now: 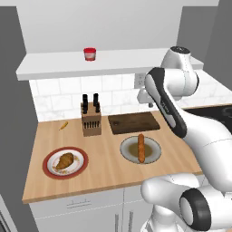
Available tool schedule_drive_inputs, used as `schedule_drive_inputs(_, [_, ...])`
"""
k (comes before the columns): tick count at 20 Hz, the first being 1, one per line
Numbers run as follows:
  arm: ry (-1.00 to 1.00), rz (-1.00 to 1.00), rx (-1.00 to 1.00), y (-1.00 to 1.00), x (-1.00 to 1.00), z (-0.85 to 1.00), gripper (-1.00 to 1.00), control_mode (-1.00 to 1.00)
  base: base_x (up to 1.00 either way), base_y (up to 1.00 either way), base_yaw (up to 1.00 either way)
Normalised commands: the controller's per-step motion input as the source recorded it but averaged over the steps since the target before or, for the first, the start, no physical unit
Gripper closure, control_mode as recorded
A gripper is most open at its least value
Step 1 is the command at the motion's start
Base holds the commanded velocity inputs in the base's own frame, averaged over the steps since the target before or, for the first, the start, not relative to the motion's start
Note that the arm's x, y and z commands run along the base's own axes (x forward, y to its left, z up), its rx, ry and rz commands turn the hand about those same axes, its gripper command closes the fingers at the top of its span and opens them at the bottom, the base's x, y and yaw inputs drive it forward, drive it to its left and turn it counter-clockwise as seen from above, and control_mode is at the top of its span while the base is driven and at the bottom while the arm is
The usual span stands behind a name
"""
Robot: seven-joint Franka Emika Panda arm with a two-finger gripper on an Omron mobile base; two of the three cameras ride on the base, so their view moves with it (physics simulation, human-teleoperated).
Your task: From the different types of pastries on the counter, select a croissant and place it on the cutting board. Then retrieve a jar of jam from the cabinet and place it alongside the croissant on the cutting board.
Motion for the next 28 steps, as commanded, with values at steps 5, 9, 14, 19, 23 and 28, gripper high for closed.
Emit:
schedule_drive_inputs(5, [0.00, 0.00, 0.00, 0.00, -0.03, -0.29, -1.00, -1.00, 0.00, 0.00, 0.00])
schedule_drive_inputs(9, [-0.01, 0.00, 0.00, 0.00, 0.00, -0.94, -1.00, -1.00, 0.00, 0.00, 0.00])
schedule_drive_inputs(14, [-0.06, 0.00, 0.00, 0.00, -0.01, -0.93, -1.00, -1.00, 0.00, 0.00, 0.00])
schedule_drive_inputs(19, [0.00, 0.00, 0.00, 0.16, 0.05, -0.18, -1.00, -1.00, 0.00, 0.00, 0.00])
schedule_drive_inputs(23, [-0.14, 0.00, -0.02, 0.98, 0.16, -0.50, -1.00, -1.00, 0.00, 0.00, 0.00])
schedule_drive_inputs(28, [-0.05, 0.00, 0.00, 0.55, 0.11, -0.36, -1.00, -1.00, 0.00, 0.00, 0.00])
